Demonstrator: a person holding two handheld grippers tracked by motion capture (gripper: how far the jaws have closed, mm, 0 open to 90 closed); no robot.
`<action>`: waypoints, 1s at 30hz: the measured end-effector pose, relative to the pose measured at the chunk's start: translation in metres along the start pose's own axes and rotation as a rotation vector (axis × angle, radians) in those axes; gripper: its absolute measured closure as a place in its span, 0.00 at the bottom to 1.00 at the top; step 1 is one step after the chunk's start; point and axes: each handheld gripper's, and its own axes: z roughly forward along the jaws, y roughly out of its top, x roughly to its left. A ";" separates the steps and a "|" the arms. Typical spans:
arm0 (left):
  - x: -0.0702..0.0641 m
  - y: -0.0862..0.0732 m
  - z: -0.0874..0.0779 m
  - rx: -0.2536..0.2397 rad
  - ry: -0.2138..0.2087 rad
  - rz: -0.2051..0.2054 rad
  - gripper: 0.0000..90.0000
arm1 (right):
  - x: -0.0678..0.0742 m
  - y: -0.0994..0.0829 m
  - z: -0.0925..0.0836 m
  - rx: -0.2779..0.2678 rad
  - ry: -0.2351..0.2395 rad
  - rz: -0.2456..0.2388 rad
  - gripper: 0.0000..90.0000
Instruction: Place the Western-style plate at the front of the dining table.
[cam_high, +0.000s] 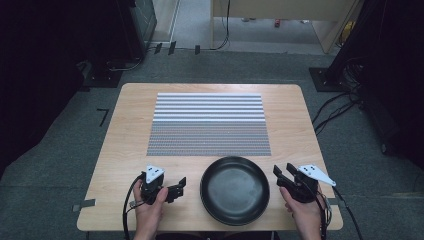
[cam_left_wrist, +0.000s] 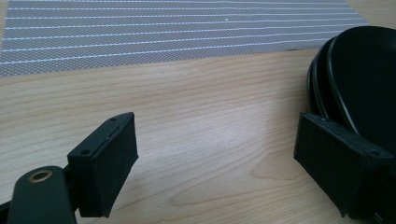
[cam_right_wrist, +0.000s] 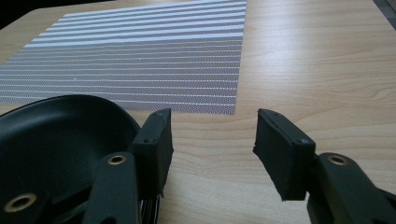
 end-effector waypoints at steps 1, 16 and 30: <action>-0.002 0.000 0.001 0.001 -0.004 0.000 0.15 | 0.000 0.000 0.000 0.004 0.002 0.006 0.54; -0.027 0.002 0.009 -0.003 -0.043 0.041 0.15 | 0.005 -0.003 -0.001 0.005 0.061 0.032 0.67; -0.066 0.023 0.018 0.010 -0.112 0.113 0.15 | 0.010 -0.006 -0.003 0.012 0.121 0.103 0.75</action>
